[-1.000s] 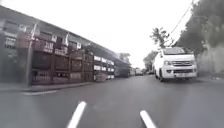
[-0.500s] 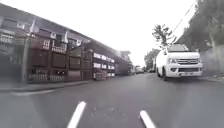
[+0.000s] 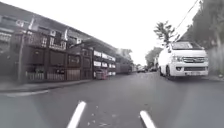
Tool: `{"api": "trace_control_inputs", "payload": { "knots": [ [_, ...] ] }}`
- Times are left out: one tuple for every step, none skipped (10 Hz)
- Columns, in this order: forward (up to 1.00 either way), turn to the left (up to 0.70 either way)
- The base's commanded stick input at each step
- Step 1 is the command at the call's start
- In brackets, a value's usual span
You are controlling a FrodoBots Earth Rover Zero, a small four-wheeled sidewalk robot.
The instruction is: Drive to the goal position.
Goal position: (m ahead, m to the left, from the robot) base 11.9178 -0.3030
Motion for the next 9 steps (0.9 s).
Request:
{"api": "trace_control_inputs", "payload": {
  "knots": [
    [0.7,-0.35],
    [0.7,-0.35],
    [0.7,-0.29],
    [0.7,-0.04],
    [0.7,0.0],
    [0.7,0.0],
    [0.7,0.0],
    [0.7,0.0],
    [0.7,0.0]
  ]
}}
